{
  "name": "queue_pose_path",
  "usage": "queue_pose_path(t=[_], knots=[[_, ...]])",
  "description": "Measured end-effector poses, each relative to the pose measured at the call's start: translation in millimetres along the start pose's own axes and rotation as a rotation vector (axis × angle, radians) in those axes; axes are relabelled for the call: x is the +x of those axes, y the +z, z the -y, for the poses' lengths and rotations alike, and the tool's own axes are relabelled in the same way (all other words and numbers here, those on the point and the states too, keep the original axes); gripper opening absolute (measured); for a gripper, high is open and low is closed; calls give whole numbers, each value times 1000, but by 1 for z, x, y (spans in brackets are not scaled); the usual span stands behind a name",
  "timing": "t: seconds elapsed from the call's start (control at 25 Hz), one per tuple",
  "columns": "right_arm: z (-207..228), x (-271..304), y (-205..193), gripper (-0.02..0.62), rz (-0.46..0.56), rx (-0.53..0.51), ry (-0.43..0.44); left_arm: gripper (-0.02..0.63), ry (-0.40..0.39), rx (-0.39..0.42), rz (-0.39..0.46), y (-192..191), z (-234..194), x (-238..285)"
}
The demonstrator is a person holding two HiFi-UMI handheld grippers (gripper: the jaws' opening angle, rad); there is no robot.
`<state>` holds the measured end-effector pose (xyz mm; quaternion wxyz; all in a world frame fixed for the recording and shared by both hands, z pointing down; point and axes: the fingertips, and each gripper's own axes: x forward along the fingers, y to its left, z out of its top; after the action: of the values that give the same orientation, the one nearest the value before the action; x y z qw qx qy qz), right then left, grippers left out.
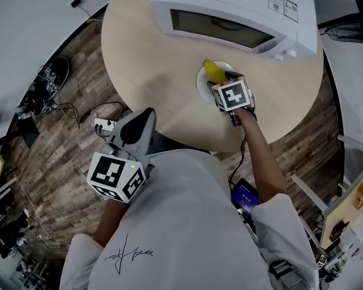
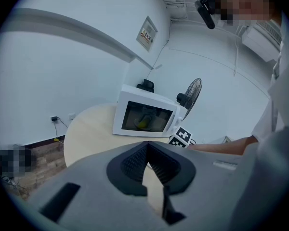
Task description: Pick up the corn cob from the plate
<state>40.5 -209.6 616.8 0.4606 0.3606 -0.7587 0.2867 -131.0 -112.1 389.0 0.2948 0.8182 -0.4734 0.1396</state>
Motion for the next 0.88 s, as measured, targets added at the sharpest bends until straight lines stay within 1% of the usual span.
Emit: queue_pose_path(t=[0.2,0.28,0.44,0.68,0.88], knots=[[0,-3,-3,290,8,-34,-23,-8,-4,-1,0,-1,8,0],[-3,-7,-4,287,10,-34,-20,-8,-7,2,2,-1,12,-2],[-1,0,0,273,13,-44,-32,-8,0,-1,9,1,6,2],[-5,1,-3,272,-2,-26,-20,-9,-1,0,14,0,8,-1],[-2,-1,-2,270,0,-26,-32,-9,-2,4,26,1,11,-5]])
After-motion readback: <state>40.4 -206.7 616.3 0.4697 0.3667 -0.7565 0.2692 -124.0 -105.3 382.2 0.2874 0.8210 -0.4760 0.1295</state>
